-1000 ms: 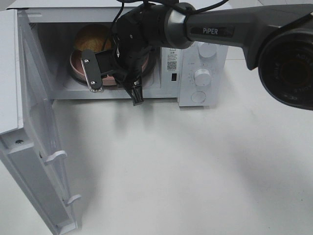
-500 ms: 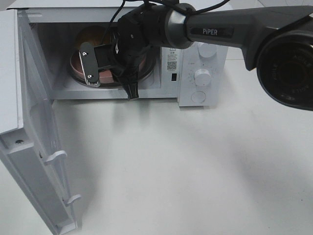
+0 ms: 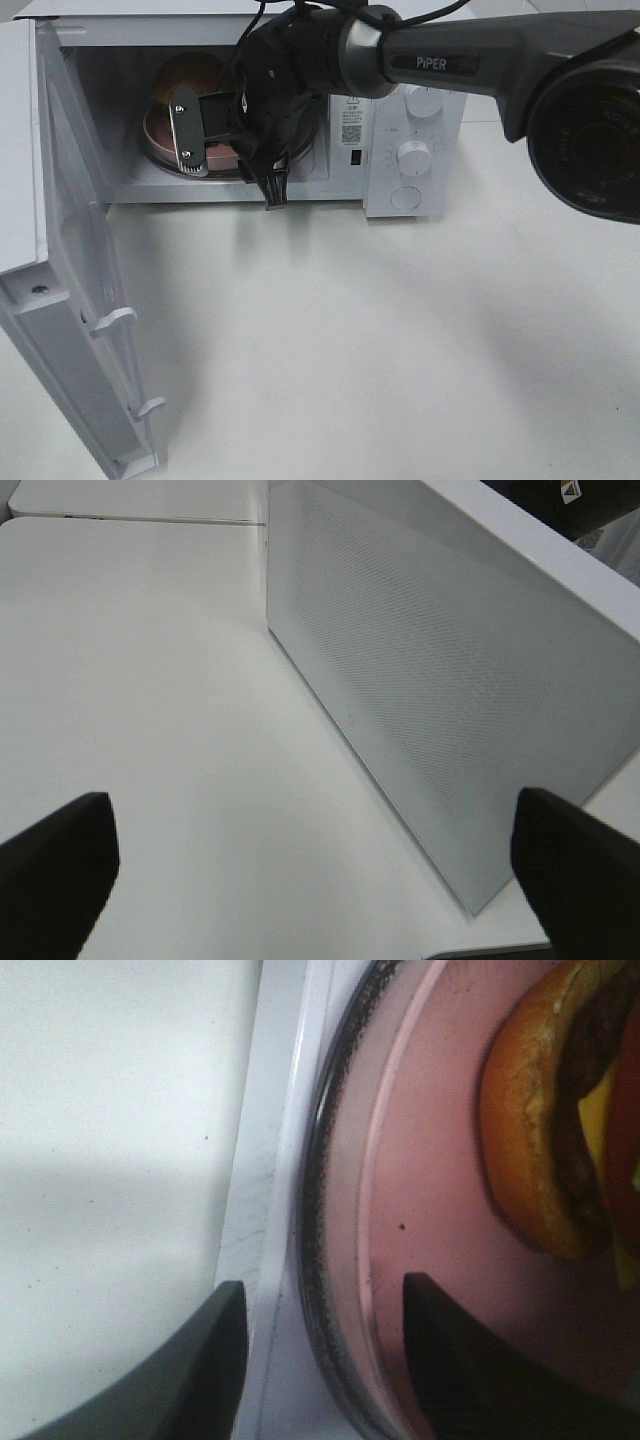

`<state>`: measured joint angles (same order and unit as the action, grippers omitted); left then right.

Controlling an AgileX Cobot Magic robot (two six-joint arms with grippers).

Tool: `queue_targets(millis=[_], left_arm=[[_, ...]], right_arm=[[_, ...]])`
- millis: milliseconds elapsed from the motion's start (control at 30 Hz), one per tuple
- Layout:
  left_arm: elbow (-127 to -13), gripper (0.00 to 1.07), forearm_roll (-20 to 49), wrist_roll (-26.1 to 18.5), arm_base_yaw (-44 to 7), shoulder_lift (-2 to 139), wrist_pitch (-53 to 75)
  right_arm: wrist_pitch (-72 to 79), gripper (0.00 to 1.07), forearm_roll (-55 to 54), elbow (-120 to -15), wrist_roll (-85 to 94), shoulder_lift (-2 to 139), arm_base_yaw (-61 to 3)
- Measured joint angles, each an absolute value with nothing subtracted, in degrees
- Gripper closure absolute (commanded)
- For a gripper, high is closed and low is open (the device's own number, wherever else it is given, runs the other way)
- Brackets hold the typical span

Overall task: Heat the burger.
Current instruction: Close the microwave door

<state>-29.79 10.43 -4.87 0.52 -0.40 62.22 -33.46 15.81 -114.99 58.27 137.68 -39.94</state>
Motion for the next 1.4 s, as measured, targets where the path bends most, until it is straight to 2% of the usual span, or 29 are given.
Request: queue_targets(millis=[100,167,200,267,633,700,900,1400], left_arm=[[-29.8,0.07,10.4,-4.9,0.5,-0.4,62.2],[-29.8,0.07,10.4,-4.9,0.5,-0.4,62.2],[-29.8,0.07,10.4,-4.9,0.5,-0.4,62.2],[-29.8,0.07,10.4,-4.9,0.5,-0.4,62.2],[-29.8,0.07,10.4,-4.9,0.5,-0.4,62.2],[-29.8,0.07,10.4,-4.9,0.5,-0.4,62.2],[-29.8,0.07,10.4,-4.9,0.5,-0.4,62.2],[-29.8,0.07,10.4,-4.9,0.5,-0.4,62.2]], right_arm=[[-33.3,0.52,15.9,-114.4,57.9,137.1,-40.0],[-31.9,0.4,16.4,-112.4,56.7,134.9,-40.3],[-31.9,0.4,16.4,-112.4,56.7,134.9,-40.3],[-30.9,0.27,16.3,-108.6,56.3,132.3,-40.6],[-24.3,0.29,16.6,-99.3,56.0,125.8,-40.9],[-21.0,0.3,16.8,-93.6,56.0,122.6,-40.9],[-18.8,0.31,16.8,-86.3,54.3,118.1,-40.9],[-17.5,0.31,16.7,-69.0,33.9,103.8,-40.9]])
